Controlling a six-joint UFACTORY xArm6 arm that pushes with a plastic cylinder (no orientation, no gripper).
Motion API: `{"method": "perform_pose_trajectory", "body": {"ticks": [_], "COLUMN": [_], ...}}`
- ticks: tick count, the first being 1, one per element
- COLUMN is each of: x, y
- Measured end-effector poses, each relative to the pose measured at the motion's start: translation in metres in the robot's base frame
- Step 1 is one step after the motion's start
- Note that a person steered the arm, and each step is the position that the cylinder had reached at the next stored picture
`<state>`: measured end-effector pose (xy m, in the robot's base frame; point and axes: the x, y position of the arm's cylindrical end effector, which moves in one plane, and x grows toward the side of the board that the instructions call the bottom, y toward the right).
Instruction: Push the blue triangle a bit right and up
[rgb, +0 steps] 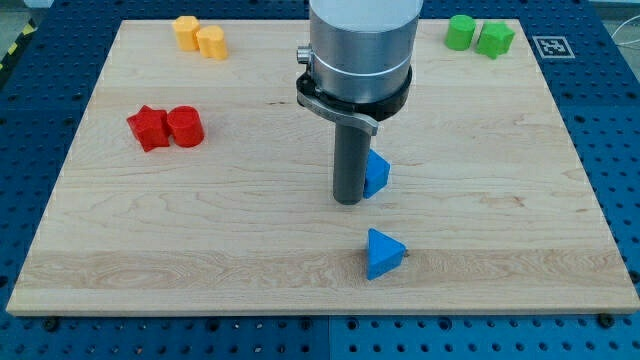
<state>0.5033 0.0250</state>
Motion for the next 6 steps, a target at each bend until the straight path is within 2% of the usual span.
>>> {"method": "perform_pose_trajectory", "body": {"ticks": [1,2,3,4,6], "x": [0.009,0.032,0.07,0.095,0.087], "y": [-0.011,-0.053,-0.057,-0.03,0.062]}}
